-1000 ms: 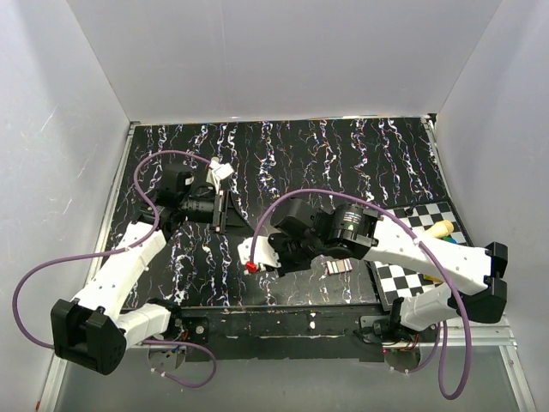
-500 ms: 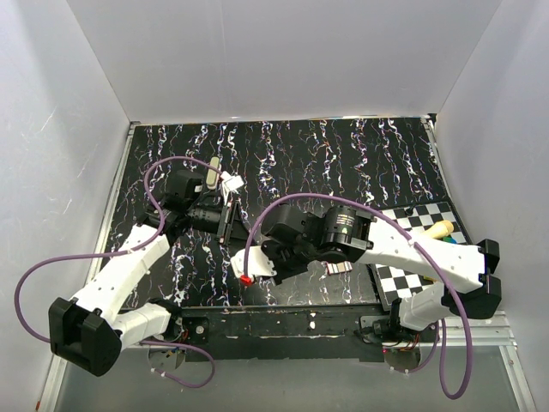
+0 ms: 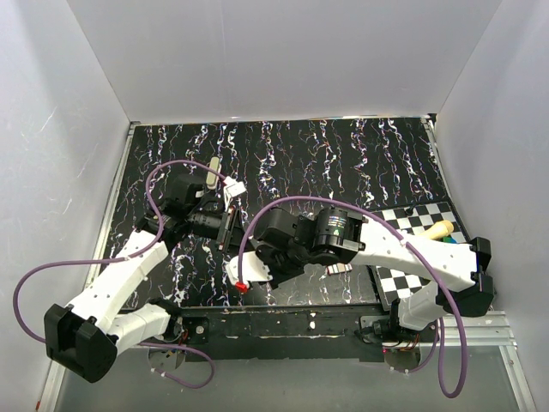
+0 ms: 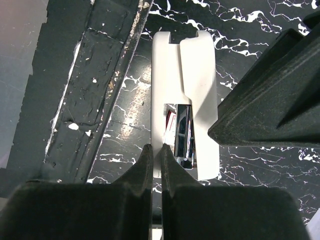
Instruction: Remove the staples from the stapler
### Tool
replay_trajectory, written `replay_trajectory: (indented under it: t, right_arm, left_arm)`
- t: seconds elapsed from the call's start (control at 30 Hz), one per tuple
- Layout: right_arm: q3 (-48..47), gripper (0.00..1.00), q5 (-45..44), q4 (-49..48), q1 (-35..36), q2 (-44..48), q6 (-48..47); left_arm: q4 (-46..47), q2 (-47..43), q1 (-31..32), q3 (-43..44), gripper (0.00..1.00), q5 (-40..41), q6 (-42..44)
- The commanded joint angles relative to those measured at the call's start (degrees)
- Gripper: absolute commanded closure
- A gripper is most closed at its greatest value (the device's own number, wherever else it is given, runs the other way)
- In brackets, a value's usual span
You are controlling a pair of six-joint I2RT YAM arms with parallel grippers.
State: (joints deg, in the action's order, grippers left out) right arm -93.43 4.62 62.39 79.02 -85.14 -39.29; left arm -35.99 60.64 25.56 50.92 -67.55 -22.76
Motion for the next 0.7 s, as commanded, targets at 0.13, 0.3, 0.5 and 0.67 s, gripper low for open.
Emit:
replay_trajectory:
  t: [0.13, 0.3, 0.5, 0.67]
  right_arm:
    - [-4.7, 0.99, -1.7, 0.1, 1.2, -1.0, -2.4]
    - [-5.0, 0.99, -2.5, 0.2, 2.0, -1.1, -3.1]
    - [-4.3, 0.99, -2.9, 0.3, 2.4, -1.0, -3.5]
    - [-1.7, 0.99, -4.0, -1.1, 2.6, -0.3, -3.5]
  left_arm:
    - [-0.4, -1.2, 1.5, -1.8, 0.59, -1.9, 0.2]
    - [-0.4, -1.1, 1.9, -1.5, 0.59, -2.2, 0.3]
    - [-0.4, -1.1, 2.0, -1.4, 0.65, -2.5, 0.4]
    - [-0.3, -0.8, 2.1, -1.1, 0.78, -3.3, 0.4]
